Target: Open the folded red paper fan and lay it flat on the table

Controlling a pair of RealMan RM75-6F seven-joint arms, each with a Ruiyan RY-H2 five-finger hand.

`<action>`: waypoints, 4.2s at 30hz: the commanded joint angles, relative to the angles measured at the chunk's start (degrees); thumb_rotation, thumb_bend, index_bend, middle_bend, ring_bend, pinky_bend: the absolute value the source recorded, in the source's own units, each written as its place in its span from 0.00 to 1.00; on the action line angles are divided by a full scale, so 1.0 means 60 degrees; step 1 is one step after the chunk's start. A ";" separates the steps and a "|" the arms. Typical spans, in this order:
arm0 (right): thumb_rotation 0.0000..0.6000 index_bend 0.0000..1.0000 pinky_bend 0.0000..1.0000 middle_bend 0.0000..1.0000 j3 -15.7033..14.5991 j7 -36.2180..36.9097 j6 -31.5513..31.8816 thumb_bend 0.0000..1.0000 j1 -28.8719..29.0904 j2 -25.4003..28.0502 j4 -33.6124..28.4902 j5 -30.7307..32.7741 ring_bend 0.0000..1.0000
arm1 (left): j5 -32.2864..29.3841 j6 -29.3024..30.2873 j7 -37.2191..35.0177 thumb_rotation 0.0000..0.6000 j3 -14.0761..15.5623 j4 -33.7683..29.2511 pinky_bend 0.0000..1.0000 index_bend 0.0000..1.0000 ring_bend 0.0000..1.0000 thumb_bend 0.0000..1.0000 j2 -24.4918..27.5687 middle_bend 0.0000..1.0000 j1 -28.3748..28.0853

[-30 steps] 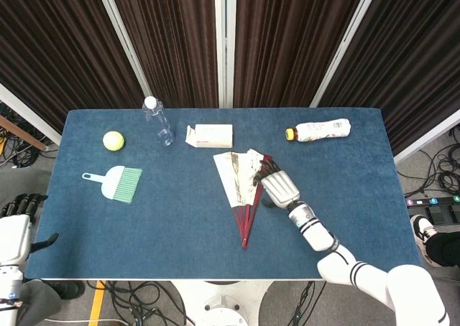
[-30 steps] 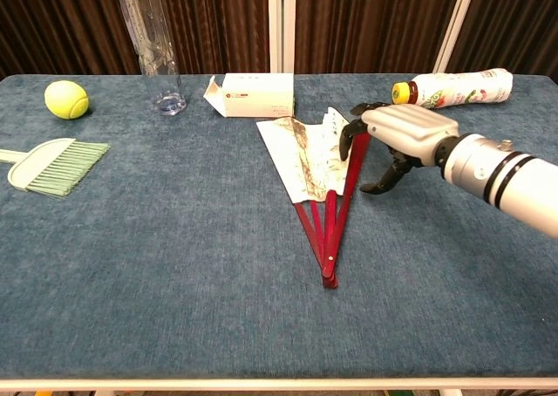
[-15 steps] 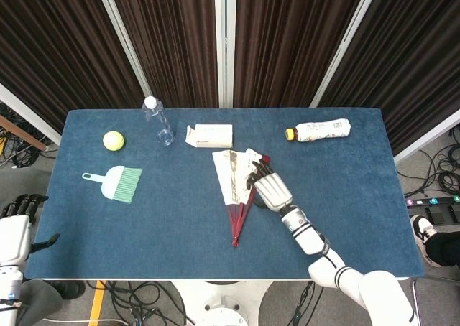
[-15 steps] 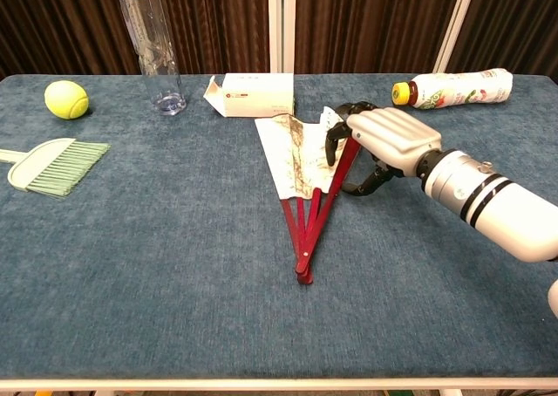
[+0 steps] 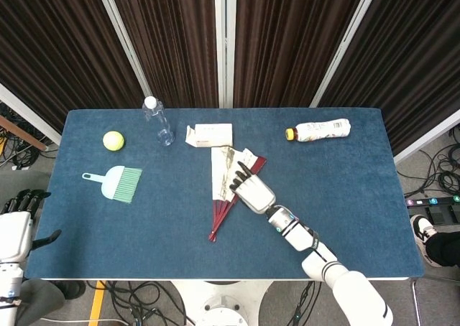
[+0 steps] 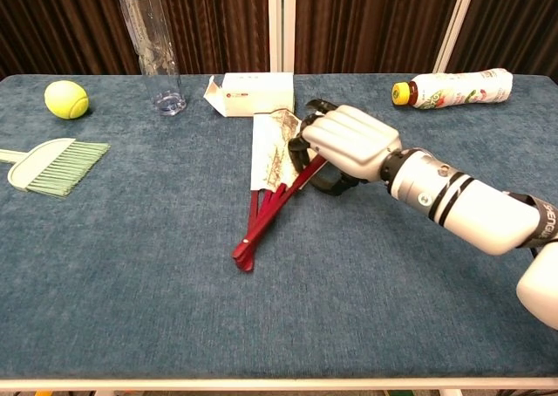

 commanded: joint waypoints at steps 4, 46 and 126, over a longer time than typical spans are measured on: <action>1.00 0.78 0.15 0.63 -0.0275 0.0447 0.0863 0.94 0.0522 0.0814 -0.0469 -0.0473 0.46 | 0.0452 -0.0171 -0.0211 1.00 -0.0218 -0.0126 0.22 0.25 0.13 0.00 0.0192 0.21 -0.0427; 1.00 0.88 0.20 0.71 0.0924 0.0836 -0.0134 0.95 0.1971 0.7898 -1.0825 0.0075 0.51 | -0.0251 -0.4243 -0.7821 1.00 -0.1474 0.0868 0.34 0.33 0.18 0.00 -0.3313 0.28 -0.4681; 1.00 0.82 0.00 0.70 -0.0386 -0.6466 0.1588 0.94 -0.1785 0.7597 -1.0462 -0.1657 0.45 | -0.0258 -0.0850 0.3955 1.00 -0.0536 0.3854 0.50 0.60 0.39 0.27 -0.6083 0.57 -0.4591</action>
